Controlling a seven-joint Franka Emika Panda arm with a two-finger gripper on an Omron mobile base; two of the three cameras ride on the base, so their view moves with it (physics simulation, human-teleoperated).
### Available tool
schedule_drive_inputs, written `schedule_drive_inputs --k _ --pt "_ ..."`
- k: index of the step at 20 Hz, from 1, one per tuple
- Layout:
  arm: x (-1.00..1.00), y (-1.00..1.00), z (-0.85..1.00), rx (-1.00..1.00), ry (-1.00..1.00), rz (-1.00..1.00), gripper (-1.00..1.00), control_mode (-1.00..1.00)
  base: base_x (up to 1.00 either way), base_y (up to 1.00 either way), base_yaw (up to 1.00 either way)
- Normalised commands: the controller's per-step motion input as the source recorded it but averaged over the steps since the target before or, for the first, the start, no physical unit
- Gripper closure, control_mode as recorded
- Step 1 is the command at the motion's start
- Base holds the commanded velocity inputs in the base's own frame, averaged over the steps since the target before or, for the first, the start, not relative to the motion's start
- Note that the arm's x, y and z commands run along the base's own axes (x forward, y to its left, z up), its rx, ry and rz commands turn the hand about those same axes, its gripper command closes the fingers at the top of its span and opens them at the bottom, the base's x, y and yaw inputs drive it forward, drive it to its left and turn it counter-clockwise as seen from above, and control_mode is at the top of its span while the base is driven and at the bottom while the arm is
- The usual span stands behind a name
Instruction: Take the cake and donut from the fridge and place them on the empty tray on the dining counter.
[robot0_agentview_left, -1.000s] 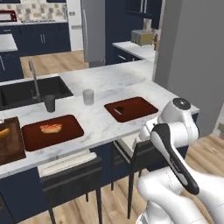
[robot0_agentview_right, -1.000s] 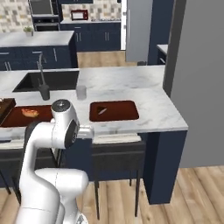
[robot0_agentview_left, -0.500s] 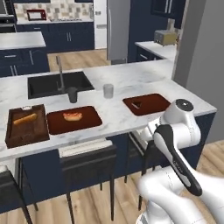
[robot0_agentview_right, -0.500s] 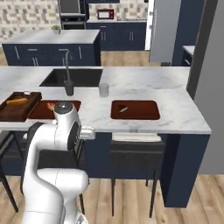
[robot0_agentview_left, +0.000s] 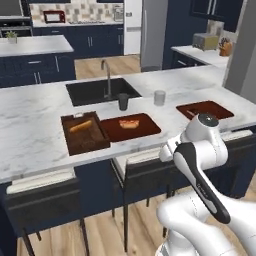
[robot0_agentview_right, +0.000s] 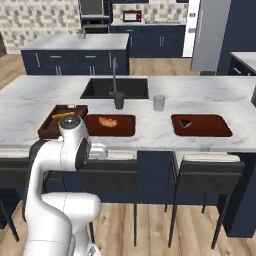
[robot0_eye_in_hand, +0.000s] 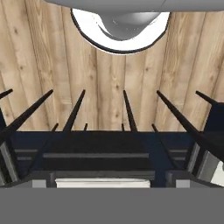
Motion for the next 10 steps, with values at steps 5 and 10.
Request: schedule_drive_inputs --k 5,10 --pt "0.00 0.00 0.00 0.00 0.00 0.00 -1.00 1.00 -0.15 0.85 -0.01" --pt "0.00 0.00 0.00 0.00 0.00 0.00 -1.00 1.00 -0.10 0.79 -0.07"
